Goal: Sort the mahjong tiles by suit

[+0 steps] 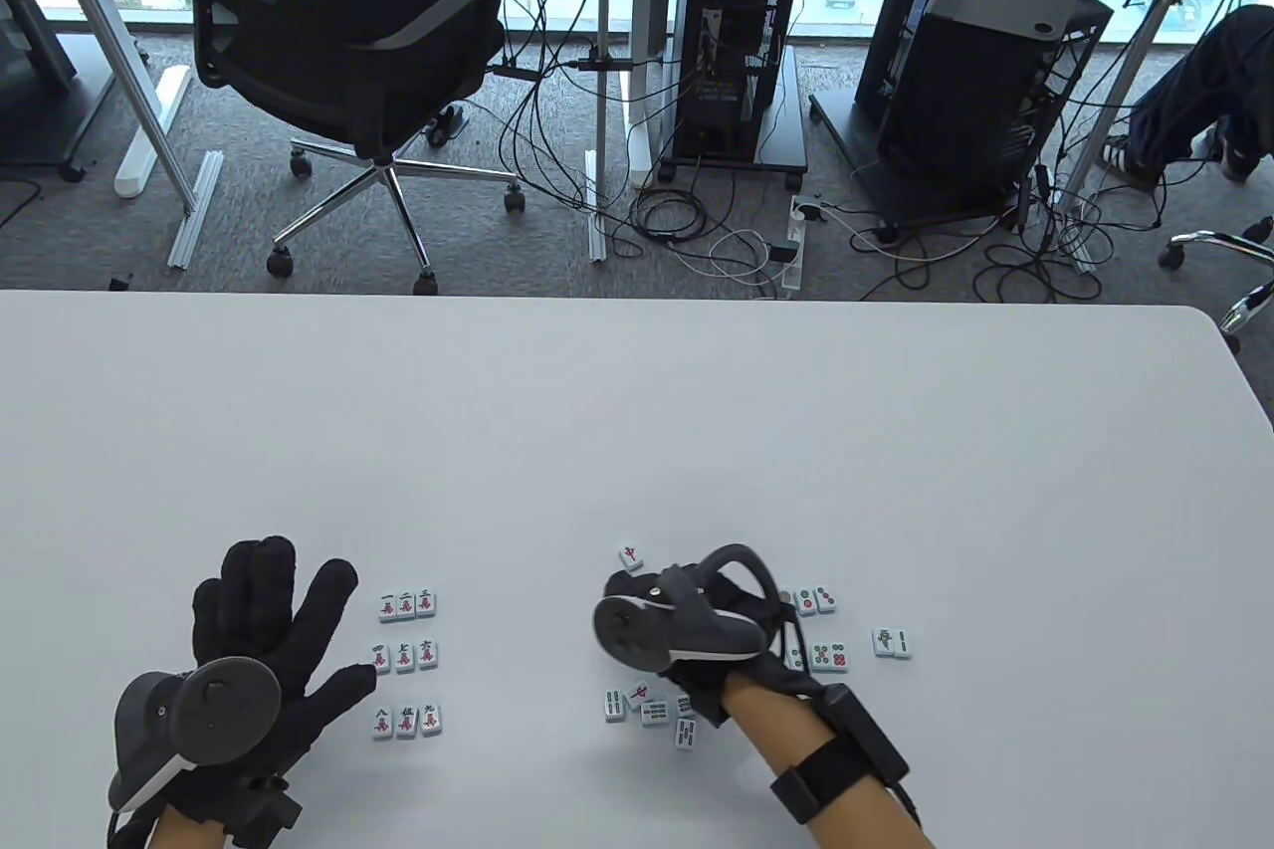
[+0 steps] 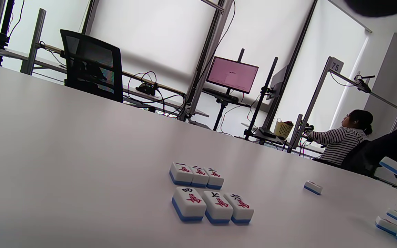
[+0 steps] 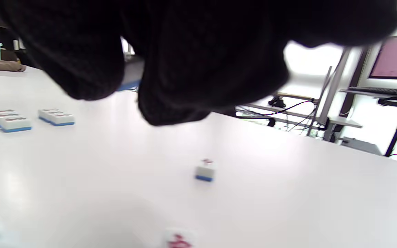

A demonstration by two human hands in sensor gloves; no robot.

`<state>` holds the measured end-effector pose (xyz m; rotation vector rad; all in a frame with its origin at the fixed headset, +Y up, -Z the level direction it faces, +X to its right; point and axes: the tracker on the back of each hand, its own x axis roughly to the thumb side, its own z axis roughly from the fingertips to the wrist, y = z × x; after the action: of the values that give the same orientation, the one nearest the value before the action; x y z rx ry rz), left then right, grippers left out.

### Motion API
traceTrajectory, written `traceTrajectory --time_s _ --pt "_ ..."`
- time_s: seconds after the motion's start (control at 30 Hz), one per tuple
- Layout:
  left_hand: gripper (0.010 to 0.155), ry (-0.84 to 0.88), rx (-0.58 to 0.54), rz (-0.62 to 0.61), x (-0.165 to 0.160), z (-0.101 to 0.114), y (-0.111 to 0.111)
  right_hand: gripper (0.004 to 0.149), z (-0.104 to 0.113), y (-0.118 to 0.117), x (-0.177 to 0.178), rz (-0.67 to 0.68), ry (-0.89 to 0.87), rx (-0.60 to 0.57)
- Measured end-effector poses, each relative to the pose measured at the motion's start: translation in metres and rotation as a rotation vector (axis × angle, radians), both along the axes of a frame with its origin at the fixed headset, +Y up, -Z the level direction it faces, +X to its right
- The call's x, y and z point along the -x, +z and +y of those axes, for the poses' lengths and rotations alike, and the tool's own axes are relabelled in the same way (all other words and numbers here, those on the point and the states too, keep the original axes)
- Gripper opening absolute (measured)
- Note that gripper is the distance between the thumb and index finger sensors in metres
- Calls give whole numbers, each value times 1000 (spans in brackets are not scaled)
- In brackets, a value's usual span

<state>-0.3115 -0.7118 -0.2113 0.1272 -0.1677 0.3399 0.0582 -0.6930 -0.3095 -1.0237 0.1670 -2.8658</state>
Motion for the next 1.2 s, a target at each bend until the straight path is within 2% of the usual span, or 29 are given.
traceTrajectory --time_s 0.07,0.1,0.2,0.33,0.43,0.63,1.0,1.2 --pt "84 -4 1 -3 -1 0 0 60 15 -6 -51 -85 50 -55" --pt "84 -6 1 -3 -1 0 0 60 17 -7 -60 -102 63 -61" --pt "84 -14 8 -4 -2 -1 0 60 18 -13 -122 -228 158 -19" --pt "84 -21 22 3 -2 -4 -2 60 -5 -12 -178 -377 263 56" --pt "84 -24 30 9 -1 -5 -2 60 -29 -6 -203 -427 277 110" --pt "84 -31 47 19 0 -7 -4 60 -56 -1 -216 -458 269 160" --pt "84 -27 48 15 -1 -5 -3 59 -70 -7 -210 -481 284 183" --pt "84 -22 40 10 -1 -5 -3 64 -66 -5 -206 -516 319 198"
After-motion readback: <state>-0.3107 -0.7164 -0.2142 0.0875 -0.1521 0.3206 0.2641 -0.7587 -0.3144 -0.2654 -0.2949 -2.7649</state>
